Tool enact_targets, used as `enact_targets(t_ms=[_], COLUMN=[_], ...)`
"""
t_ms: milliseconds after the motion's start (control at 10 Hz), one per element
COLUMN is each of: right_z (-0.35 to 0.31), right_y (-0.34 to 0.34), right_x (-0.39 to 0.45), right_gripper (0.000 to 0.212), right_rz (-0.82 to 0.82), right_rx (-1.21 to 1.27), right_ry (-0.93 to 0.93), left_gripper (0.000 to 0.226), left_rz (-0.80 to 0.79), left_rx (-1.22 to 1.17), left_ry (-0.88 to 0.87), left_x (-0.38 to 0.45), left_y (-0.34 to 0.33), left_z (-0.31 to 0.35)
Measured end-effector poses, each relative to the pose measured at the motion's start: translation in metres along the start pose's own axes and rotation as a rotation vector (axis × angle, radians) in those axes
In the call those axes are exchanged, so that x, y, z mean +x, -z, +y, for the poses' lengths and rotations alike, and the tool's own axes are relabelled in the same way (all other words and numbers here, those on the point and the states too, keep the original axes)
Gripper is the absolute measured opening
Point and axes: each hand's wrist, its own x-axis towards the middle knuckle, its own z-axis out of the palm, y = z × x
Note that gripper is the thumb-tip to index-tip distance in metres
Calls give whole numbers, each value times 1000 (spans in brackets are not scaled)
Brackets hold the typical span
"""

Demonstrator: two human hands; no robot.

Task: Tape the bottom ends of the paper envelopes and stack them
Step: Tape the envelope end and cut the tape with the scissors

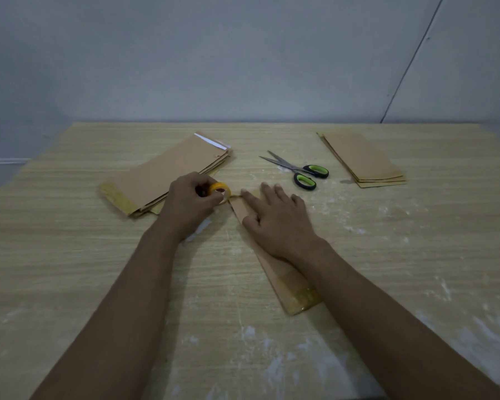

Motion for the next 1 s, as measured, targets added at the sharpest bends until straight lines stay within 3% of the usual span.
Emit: enact_targets(t_ms=[700, 800, 900, 1000], right_z=[2, 9, 24, 41], right_y=[1, 6, 13, 17], right_x=[4, 5, 13, 25], right_gripper=[58, 68, 58, 49], right_rz=[-12, 131, 399, 406], right_rx=[2, 126, 219, 126], right_ry=[-5, -11, -124, -317], left_gripper=[16, 14, 9, 7], left_rz=[73, 47, 27, 23], left_rx=[46, 32, 42, 50], left_ry=[-34, -4, -1, -3], left_x=[-5, -5, -6, -6], left_y=[3, 5, 6, 6], left_z=[1, 1, 2, 4])
